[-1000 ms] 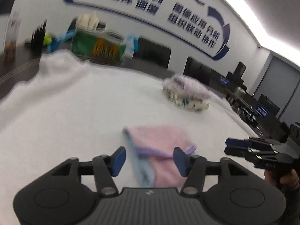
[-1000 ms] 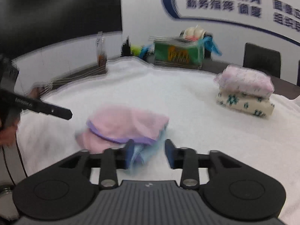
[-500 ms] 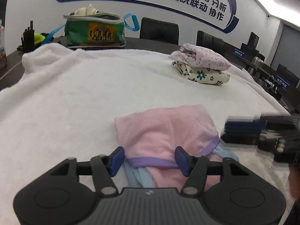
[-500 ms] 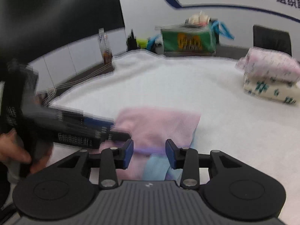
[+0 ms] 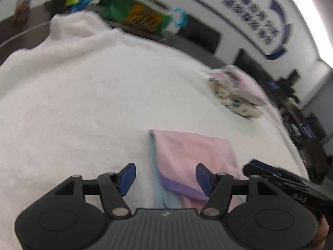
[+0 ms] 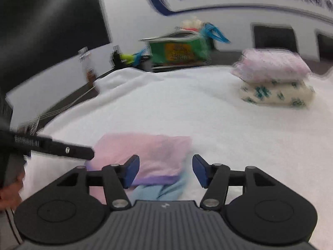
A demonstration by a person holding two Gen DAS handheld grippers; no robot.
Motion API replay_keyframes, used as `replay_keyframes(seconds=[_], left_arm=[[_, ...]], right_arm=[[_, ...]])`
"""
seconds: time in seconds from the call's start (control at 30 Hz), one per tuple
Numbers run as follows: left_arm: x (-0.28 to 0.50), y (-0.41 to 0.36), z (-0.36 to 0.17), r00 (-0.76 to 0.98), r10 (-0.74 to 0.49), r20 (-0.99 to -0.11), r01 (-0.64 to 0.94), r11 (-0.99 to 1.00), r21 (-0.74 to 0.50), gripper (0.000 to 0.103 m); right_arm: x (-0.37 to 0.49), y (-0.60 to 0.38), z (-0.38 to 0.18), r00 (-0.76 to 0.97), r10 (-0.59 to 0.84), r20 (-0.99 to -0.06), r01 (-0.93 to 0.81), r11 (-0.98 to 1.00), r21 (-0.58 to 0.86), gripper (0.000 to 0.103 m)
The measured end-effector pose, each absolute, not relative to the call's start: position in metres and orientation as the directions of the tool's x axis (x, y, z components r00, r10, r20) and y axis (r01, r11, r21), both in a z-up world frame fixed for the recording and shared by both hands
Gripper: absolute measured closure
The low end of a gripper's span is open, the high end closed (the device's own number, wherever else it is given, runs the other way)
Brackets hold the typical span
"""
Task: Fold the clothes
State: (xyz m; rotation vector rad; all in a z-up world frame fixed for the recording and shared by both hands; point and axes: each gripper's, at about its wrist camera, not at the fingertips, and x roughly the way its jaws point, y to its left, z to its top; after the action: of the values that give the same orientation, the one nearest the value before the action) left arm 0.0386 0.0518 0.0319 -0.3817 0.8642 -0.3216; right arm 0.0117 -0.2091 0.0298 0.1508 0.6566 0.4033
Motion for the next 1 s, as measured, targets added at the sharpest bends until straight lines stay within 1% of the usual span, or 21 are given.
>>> replay_keyframes(seconds=[0.1, 0.13, 0.17, 0.2, 0.23, 0.27, 0.3, 0.33, 0.37, 0.4, 0.43, 0.47, 0.57, 0.73, 0.9, 1.0], left_arm=[[0.044, 0.044, 0.03, 0.606, -0.404, -0.685, 0.103, 0.894, -0.436, 0.045], [0.044, 0.041, 0.03, 0.603, -0.408, -0.685, 0.114, 0.895, -0.432, 0.05], [0.043, 0.039, 0.029, 0.59, -0.426, -0.686, 0.126, 0.888, -0.443, 0.06], [0.043, 0.037, 0.026, 0.577, -0.442, -0.687, 0.136, 0.881, -0.453, 0.065], [0.041, 0.035, 0.026, 0.582, -0.435, -0.687, 0.138, 0.886, -0.443, 0.066], [0.039, 0.034, 0.025, 0.587, -0.427, -0.687, 0.14, 0.89, -0.434, 0.066], [0.038, 0.032, 0.025, 0.592, -0.42, -0.687, 0.142, 0.894, -0.424, 0.066], [0.036, 0.03, 0.025, 0.597, -0.413, -0.687, 0.144, 0.898, -0.415, 0.069], [0.034, 0.029, 0.024, 0.602, -0.407, -0.687, 0.146, 0.902, -0.406, 0.081], [0.034, 0.029, 0.023, 0.587, -0.43, -0.686, 0.148, 0.89, -0.431, 0.092], [0.034, 0.029, 0.022, 0.572, -0.452, -0.684, 0.151, 0.878, -0.454, 0.094], [0.032, 0.026, 0.023, 0.58, -0.443, -0.684, 0.158, 0.885, -0.439, 0.094], [0.022, 0.018, 0.029, 0.613, -0.418, -0.671, 0.188, 0.901, -0.39, 0.095], [0.022, 0.022, 0.059, 0.649, -0.445, -0.617, 0.22, 0.886, -0.409, 0.097], [0.033, -0.001, 0.108, 0.685, -0.479, -0.549, 0.308, 0.873, -0.378, 0.097], [0.062, -0.028, 0.135, 0.683, -0.5, -0.533, 0.342, 0.863, -0.371, 0.097]], right_arm=[[0.027, -0.215, 0.02, 0.682, 0.424, -0.596, -0.251, 0.901, 0.354, 0.047], [0.031, -0.213, 0.015, 0.666, 0.435, -0.606, -0.24, 0.894, 0.379, 0.051], [0.031, -0.209, 0.012, 0.663, 0.442, -0.604, -0.246, 0.891, 0.381, 0.056], [0.031, -0.205, 0.009, 0.661, 0.448, -0.602, -0.253, 0.888, 0.383, 0.057], [0.031, -0.2, 0.005, 0.658, 0.454, -0.6, -0.26, 0.885, 0.385, 0.06], [0.029, -0.194, 0.004, 0.672, 0.435, -0.599, -0.266, 0.897, 0.353, 0.061], [0.028, -0.189, 0.003, 0.685, 0.416, -0.598, -0.271, 0.908, 0.321, 0.061], [0.024, -0.184, 0.002, 0.697, 0.398, -0.596, -0.272, 0.917, 0.293, 0.062], [0.02, -0.18, 0.001, 0.709, 0.38, -0.594, -0.273, 0.925, 0.265, 0.065], [0.018, -0.175, 0.001, 0.719, 0.356, -0.597, -0.27, 0.934, 0.233, 0.067], [0.015, -0.174, 0.002, 0.72, 0.353, -0.597, -0.277, 0.935, 0.219, 0.079], [0.013, -0.172, 0.002, 0.722, 0.351, -0.597, -0.285, 0.936, 0.206, 0.091], [0.006, -0.172, 0.006, 0.73, 0.357, -0.583, -0.281, 0.934, 0.22, 0.094], [-0.002, -0.184, 0.022, 0.741, 0.414, -0.53, -0.297, 0.908, 0.294, 0.095], [-0.004, -0.207, 0.07, 0.803, 0.421, -0.423, -0.312, 0.9, 0.304, 0.095], [0.004, -0.228, 0.101, 0.838, 0.402, -0.37, -0.305, 0.906, 0.293, 0.095]])
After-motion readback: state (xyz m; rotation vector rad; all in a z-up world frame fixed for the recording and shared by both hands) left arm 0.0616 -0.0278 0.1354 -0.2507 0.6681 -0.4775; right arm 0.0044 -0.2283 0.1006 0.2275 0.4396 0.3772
